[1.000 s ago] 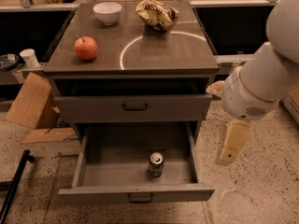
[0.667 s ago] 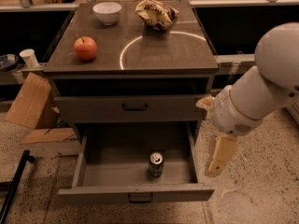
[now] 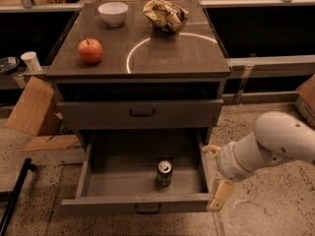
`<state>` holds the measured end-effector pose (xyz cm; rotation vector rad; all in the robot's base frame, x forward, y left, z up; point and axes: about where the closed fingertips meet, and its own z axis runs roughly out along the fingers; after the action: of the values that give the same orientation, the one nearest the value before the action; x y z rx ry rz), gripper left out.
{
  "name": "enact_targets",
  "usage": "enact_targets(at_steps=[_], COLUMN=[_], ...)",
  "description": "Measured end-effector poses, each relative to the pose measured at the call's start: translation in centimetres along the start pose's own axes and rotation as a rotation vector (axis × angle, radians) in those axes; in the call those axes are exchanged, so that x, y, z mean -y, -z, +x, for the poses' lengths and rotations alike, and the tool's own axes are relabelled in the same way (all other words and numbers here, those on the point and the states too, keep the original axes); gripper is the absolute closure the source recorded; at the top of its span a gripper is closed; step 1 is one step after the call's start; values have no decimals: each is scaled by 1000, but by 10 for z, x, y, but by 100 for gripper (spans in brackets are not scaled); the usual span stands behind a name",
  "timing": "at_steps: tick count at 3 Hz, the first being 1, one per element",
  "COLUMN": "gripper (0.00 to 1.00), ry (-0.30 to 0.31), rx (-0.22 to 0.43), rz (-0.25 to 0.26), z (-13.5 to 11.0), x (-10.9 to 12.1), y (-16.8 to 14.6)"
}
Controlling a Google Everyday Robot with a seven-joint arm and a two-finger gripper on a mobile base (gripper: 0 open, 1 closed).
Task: Pick green can from middle drawer and place on counter
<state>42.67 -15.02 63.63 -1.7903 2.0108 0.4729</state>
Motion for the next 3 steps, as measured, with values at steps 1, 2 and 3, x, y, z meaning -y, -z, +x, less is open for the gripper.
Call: enact_targets(at_steps=[1, 2, 3], gripper=[0, 0, 0], ry=[-51, -74, -75], rx=[104, 129, 135], rz=[5, -30, -31], z=[23, 33, 33], x=[22, 18, 19], y=[-56, -80, -82])
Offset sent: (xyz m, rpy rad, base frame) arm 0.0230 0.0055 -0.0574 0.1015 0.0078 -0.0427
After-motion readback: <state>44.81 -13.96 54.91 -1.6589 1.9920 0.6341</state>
